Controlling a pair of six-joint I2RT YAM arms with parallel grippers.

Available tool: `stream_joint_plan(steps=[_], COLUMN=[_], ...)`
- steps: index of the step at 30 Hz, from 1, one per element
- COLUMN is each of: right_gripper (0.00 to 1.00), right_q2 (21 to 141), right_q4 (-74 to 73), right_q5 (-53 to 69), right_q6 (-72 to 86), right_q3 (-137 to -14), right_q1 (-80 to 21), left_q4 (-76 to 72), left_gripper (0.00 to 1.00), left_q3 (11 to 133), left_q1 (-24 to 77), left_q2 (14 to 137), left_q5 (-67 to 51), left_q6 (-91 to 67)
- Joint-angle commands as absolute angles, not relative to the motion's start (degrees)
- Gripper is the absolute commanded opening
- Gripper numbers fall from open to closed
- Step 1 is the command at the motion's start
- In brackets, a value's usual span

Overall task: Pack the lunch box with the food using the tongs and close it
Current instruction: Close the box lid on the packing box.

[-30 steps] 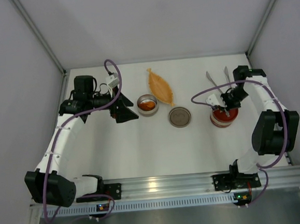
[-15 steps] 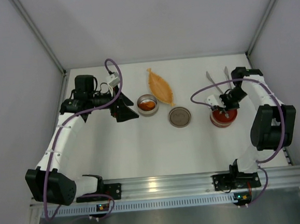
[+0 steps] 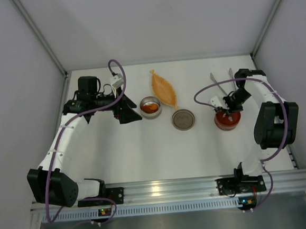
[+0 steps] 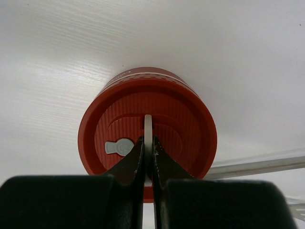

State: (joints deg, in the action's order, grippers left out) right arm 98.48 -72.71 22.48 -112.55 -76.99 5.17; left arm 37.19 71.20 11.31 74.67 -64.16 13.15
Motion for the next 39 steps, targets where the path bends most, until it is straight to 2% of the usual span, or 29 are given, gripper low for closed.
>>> stream_joint_plan(steps=[1,6,27,35,39], right_gripper=[0.0,0.0,0.0,0.0,0.0], right_q2=[100.37,102.39,102.48,105.21,101.88], right_q4=[-74.09,-77.25,-75.76,-80.6,-74.82], right_q5=[25.31,28.74,29.18,32.16,32.52], right_q6=[-122.88,-122.34,-124.89,-114.8,-100.95], right_q3=[-80.76,-84.9,-80.77,-83.58,-79.38], right_q1=[6.5,7.82,10.63,10.55,8.27], left_q4=[34.63,33.84,32.61,32.26,31.82], left_gripper=[0.98,0.98,0.98,0.98,0.98], left_q3=[71.63,71.81,73.3,73.04,73.04], left_q1=[10.99,10.99,10.99,10.99,10.99], left_q2=[74.88,75.15,76.73,76.73,76.55], left_q5=[-65.74,-65.65,-66.01,-66.53,-66.53], left_q6=[13.01,11.96,9.76,9.93,9.84])
